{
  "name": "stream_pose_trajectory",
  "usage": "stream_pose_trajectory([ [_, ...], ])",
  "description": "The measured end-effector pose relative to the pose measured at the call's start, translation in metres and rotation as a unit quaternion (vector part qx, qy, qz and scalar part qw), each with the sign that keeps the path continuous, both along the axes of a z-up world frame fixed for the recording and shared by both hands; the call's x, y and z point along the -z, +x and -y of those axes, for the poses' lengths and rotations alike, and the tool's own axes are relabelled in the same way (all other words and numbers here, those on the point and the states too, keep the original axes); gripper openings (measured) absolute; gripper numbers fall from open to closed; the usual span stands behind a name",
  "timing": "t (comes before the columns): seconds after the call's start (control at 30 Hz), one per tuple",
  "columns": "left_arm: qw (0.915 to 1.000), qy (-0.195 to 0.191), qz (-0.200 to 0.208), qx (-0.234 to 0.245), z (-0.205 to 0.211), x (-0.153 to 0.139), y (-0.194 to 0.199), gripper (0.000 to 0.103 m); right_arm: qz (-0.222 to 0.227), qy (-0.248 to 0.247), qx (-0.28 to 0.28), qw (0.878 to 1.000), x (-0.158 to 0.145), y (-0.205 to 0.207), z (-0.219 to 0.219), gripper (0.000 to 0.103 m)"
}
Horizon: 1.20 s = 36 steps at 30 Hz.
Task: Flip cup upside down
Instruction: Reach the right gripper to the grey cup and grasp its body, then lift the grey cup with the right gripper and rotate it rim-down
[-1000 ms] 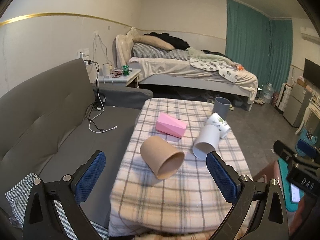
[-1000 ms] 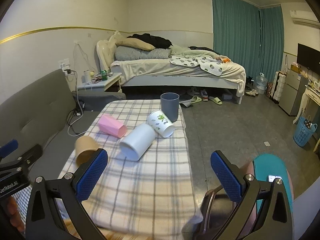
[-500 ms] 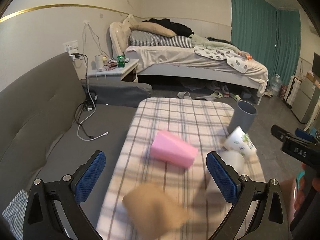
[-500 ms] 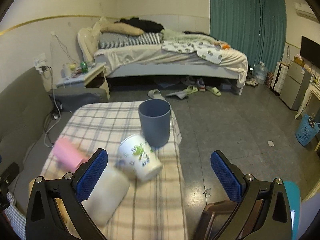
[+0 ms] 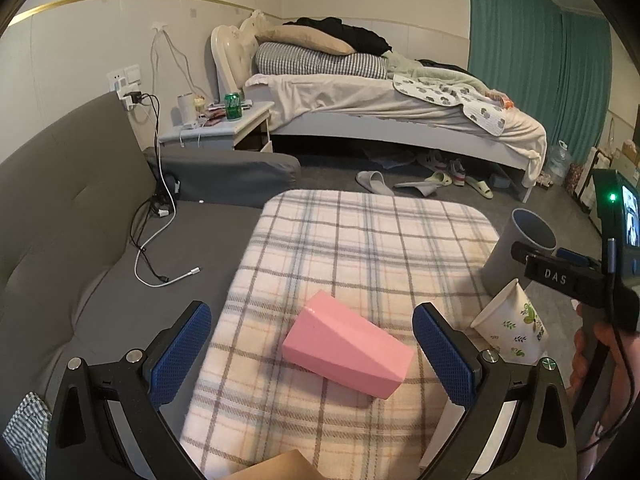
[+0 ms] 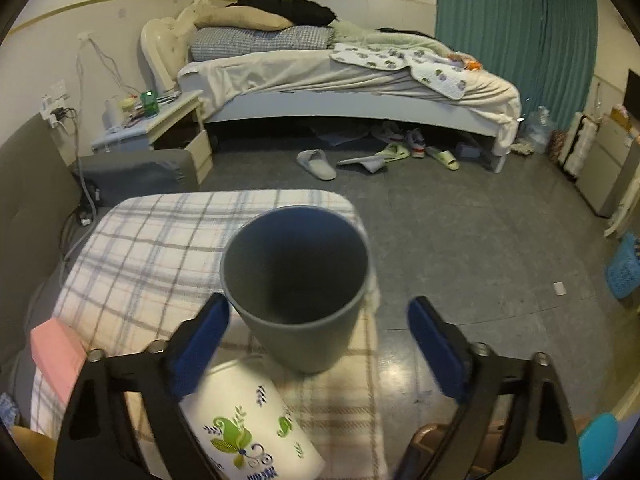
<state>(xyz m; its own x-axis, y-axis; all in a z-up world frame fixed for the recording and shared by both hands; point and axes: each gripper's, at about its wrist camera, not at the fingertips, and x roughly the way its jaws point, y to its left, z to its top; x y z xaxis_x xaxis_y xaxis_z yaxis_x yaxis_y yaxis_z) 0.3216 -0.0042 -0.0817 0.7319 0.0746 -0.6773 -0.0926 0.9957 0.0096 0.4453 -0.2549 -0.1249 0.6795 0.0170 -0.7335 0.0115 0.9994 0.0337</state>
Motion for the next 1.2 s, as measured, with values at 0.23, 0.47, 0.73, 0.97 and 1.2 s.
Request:
stream_pose_trajectory([
  [0.23, 1.0, 0.006, 0.003, 0.003, 0.0, -0.008, -0.007, 0.103, -0.006, 0.009, -0.021, 1.0, -0.001, 0.004, -0.006, 0.069],
  [0.47, 0.9994, 0.018, 0.029, 0.004, -0.001, -0.041, -0.031, 0.103, 0.046, -0.001, -0.037, 0.998, -0.049, -0.035, -0.009, 0.068],
  [0.73, 0.9971, 0.012, 0.075, 0.004, -0.002, -0.093, -0.083, 0.103, 0.103, 0.013, -0.054, 0.993, -0.134, -0.123, -0.007, 0.068],
  [0.97, 0.996, 0.011, 0.088, 0.0, -0.015, -0.114, -0.144, 0.103, 0.088, 0.034, -0.091, 0.991, -0.149, -0.239, -0.026, 0.068],
  [1.2, 0.997, 0.016, 0.076, -0.002, -0.022, -0.097, -0.197, 0.103, 0.032, 0.084, -0.113, 0.99, -0.098, -0.327, -0.057, 0.068],
])
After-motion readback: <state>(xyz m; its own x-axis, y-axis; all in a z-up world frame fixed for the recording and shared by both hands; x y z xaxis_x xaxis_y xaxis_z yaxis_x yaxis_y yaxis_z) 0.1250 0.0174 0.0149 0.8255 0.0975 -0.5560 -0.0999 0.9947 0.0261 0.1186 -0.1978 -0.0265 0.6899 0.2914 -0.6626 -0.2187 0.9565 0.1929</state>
